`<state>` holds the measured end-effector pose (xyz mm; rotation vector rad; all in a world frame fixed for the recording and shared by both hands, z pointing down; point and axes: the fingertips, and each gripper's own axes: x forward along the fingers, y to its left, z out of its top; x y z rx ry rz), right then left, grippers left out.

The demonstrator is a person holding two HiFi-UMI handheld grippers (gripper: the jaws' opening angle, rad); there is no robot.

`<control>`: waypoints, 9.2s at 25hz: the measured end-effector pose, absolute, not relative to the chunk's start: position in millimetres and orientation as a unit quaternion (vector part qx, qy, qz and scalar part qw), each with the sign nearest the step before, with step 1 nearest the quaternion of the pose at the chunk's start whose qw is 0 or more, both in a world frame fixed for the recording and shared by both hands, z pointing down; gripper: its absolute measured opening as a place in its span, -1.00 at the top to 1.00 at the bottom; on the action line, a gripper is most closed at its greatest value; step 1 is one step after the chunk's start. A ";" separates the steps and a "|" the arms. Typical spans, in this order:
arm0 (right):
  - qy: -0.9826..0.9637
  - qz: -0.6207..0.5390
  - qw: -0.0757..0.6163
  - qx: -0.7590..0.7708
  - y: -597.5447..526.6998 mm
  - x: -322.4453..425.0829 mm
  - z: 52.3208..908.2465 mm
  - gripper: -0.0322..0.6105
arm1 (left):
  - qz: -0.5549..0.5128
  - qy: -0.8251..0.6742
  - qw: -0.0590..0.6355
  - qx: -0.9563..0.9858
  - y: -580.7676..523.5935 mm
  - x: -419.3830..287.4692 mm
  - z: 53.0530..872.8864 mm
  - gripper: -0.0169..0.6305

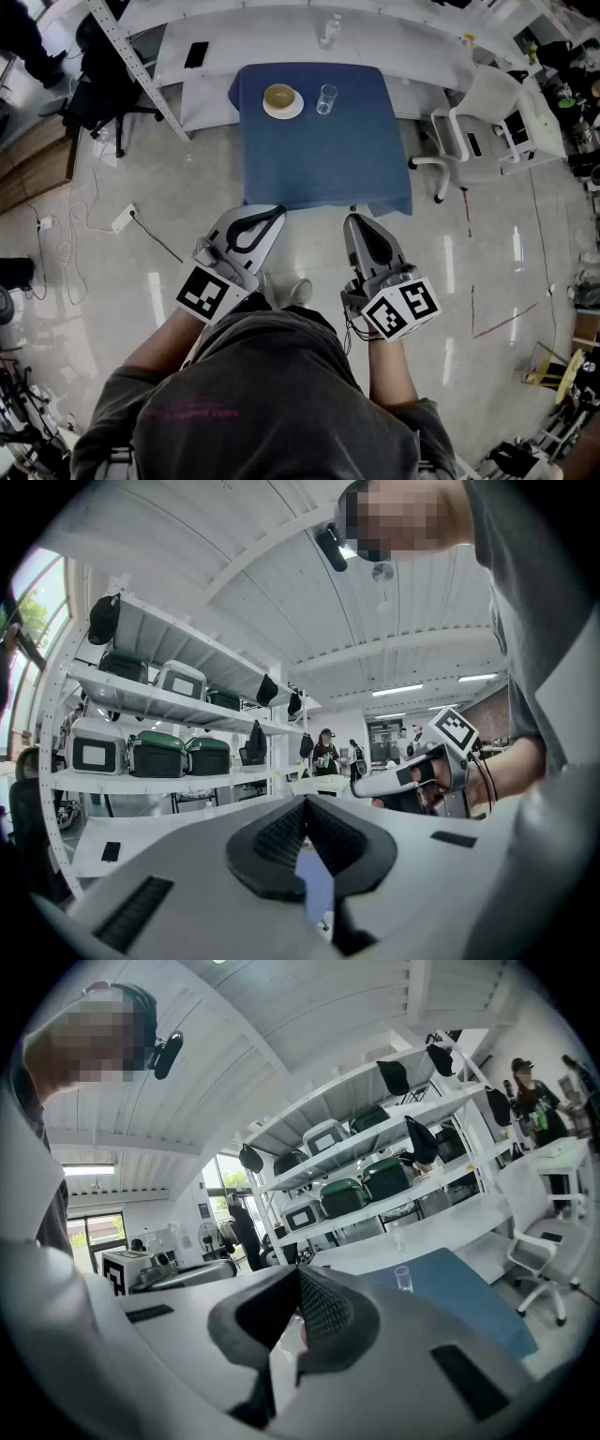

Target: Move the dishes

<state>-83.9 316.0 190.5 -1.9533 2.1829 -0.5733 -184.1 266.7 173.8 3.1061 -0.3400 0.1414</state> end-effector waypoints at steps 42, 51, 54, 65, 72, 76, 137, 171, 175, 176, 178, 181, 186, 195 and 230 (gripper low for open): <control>0.762 -0.209 0.100 -0.605 406.4 -18.4 207.4 0.89 | 0.062 -0.158 -0.013 0.985 361.0 -124.6 179.6 0.94; 0.752 -0.217 0.105 -0.613 408.9 -7.1 213.5 0.89 | 0.063 -0.155 -0.011 0.986 359.7 -116.1 181.7 0.94; 0.751 -0.218 0.102 -0.615 403.6 -5.1 216.3 0.89 | 0.060 -0.156 -0.008 0.986 352.6 -115.2 184.3 0.94; 0.747 -0.223 0.089 -0.620 353.5 6.6 224.6 0.89 | 0.055 -0.154 0.006 0.987 301.0 -102.1 195.9 0.94; 0.746 -0.230 0.083 -0.620 293.2 14.0 233.2 0.89 | 0.059 -0.149 0.013 0.987 240.7 -89.5 205.4 0.94; 0.742 -0.238 0.079 -0.622 258.7 19.9 240.8 0.89 | 0.063 -0.144 0.021 0.987 206.1 -79.7 213.4 0.94; 0.740 -0.302 -0.035 -0.599 -13.3 101.7 339.2 0.89 | 0.120 -0.175 0.096 0.973 -47.2 -12.8 296.5 0.94; 0.787 -0.255 -0.222 -0.517 -86.5 137.3 465.2 0.59 | 0.162 -0.299 0.150 0.928 -55.2 5.5 354.9 0.94; 0.786 -0.247 -0.246 -0.510 -88.6 141.8 480.9 0.45 | 0.165 -0.303 0.153 0.926 -54.2 6.8 362.0 0.94; 0.786 -0.247 -0.251 -0.509 -88.8 143.2 484.7 0.41 | 0.166 -0.304 0.153 0.926 -53.7 7.3 363.7 0.94; 0.785 -0.247 -0.258 -0.506 -89.5 145.4 491.5 0.36 | 0.167 -0.306 0.154 0.924 -52.8 7.4 366.4 0.94; 0.783 -0.245 -0.270 -0.503 -92.0 146.0 501.4 0.26 | 0.170 -0.311 0.161 0.921 -52.0 4.4 370.6 0.94; 0.782 -0.242 -0.285 -0.498 -98.3 145.7 516.6 0.10 | 0.174 -0.320 0.167 0.916 -53.1 -0.9 377.0 0.94; 0.778 -0.249 -0.312 -0.485 -105.2 143.2 545.3 -0.08 | 0.181 -0.325 0.175 0.911 -52.6 -4.9 386.9 0.94; 0.760 -0.243 -0.313 -0.515 -115.0 147.0 576.6 0.02 | 0.197 -0.330 0.186 0.904 -47.6 -15.6 400.1 0.94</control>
